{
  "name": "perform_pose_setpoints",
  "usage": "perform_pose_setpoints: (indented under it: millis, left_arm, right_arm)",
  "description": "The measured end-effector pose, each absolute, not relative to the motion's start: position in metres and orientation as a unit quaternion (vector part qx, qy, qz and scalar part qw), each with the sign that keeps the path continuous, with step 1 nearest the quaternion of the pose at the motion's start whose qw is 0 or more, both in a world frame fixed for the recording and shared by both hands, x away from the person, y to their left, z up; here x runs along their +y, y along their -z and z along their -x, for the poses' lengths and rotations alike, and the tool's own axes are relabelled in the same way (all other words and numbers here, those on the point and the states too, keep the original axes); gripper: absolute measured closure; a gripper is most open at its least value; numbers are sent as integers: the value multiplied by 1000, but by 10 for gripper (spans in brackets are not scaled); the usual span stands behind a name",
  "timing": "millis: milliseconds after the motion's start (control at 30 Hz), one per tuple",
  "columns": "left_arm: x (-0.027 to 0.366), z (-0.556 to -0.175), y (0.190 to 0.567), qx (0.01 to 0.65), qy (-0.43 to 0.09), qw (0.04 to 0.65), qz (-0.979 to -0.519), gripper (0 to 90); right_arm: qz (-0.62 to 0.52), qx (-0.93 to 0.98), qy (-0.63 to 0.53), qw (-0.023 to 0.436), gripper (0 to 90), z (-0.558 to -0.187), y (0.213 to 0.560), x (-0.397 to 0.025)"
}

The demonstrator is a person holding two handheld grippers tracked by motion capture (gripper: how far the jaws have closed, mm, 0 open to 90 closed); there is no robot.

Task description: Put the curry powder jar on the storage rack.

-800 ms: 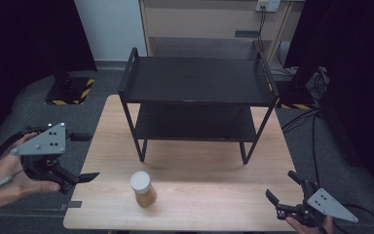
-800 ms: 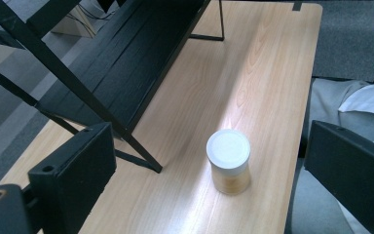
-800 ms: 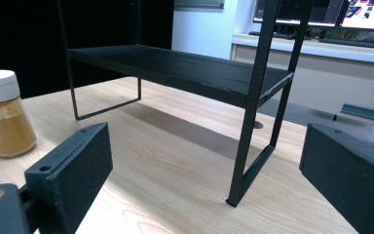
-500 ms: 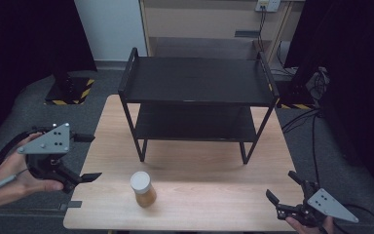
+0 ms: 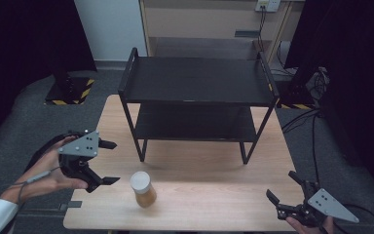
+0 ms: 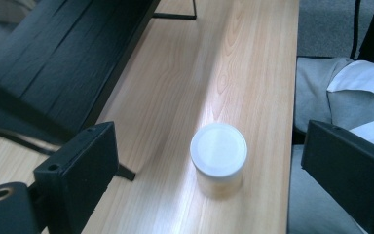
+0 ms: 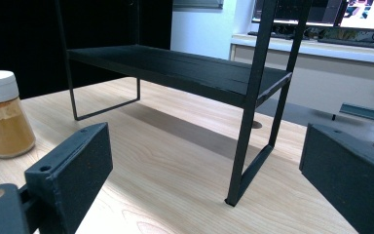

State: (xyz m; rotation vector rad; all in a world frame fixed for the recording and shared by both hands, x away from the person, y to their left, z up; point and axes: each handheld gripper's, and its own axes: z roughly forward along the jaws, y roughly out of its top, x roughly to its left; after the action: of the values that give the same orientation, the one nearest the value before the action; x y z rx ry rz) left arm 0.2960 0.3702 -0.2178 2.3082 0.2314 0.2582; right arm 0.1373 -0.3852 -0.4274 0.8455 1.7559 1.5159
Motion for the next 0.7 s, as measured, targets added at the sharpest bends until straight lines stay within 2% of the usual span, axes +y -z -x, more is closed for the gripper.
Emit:
perform_pose_setpoints:
  millis: [700]
  left_arm:
    - [319, -332, 301, 76, -58, 342, -935, 86]
  right_arm:
    - [-323, 672, -580, 329, 51, -137, 428, -386]
